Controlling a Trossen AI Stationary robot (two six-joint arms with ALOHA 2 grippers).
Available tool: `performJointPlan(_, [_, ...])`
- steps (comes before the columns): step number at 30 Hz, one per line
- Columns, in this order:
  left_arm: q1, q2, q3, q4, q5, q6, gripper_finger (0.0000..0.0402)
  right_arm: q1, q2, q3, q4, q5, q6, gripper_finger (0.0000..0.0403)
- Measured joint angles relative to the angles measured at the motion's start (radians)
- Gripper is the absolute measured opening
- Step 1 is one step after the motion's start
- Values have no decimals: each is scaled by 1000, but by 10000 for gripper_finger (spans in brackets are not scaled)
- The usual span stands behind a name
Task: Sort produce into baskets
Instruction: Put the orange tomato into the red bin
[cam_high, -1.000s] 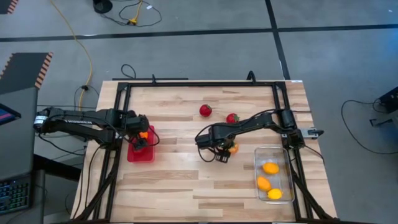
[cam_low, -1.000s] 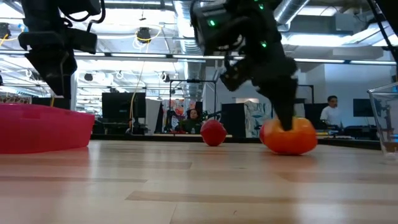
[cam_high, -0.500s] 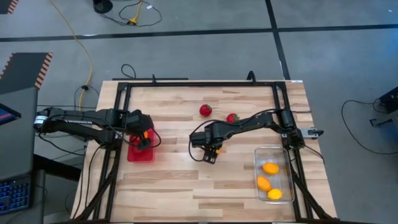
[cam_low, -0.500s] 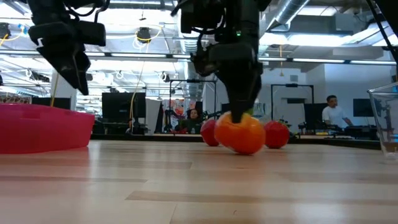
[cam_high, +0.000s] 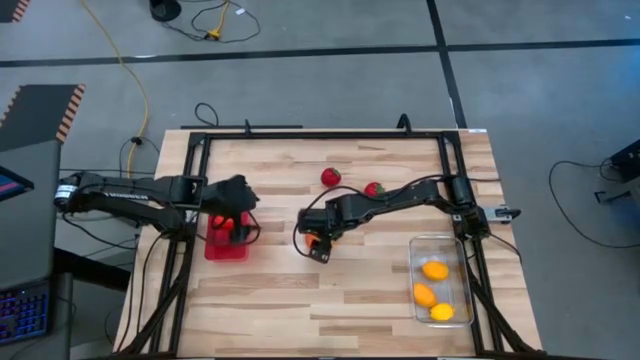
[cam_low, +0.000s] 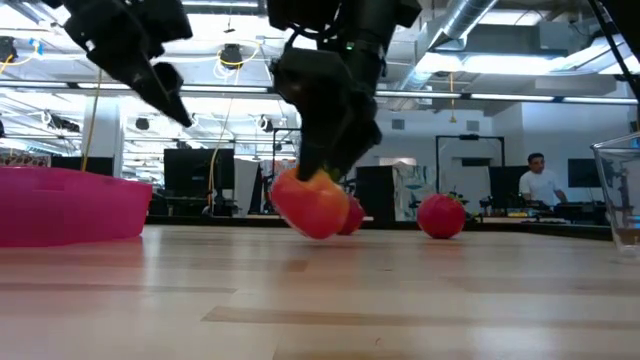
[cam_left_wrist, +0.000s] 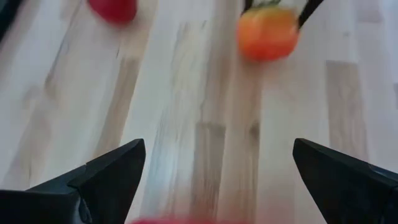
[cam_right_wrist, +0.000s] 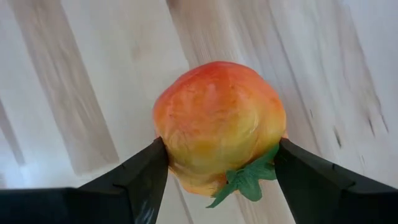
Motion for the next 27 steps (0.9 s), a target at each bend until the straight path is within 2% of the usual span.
performJointPlan(12, [-141,0,0,156,-2,227,396,-10,-2,0,184,0,-6,296])
performJointPlan(18, [-196,0,0,190,-2,294,396,-10,-2,0,301,-7,-5,296])
performJointPlan(27, [-244,0,0,201,-2,405,396,-14,-3,0,513,-147,-2,296])
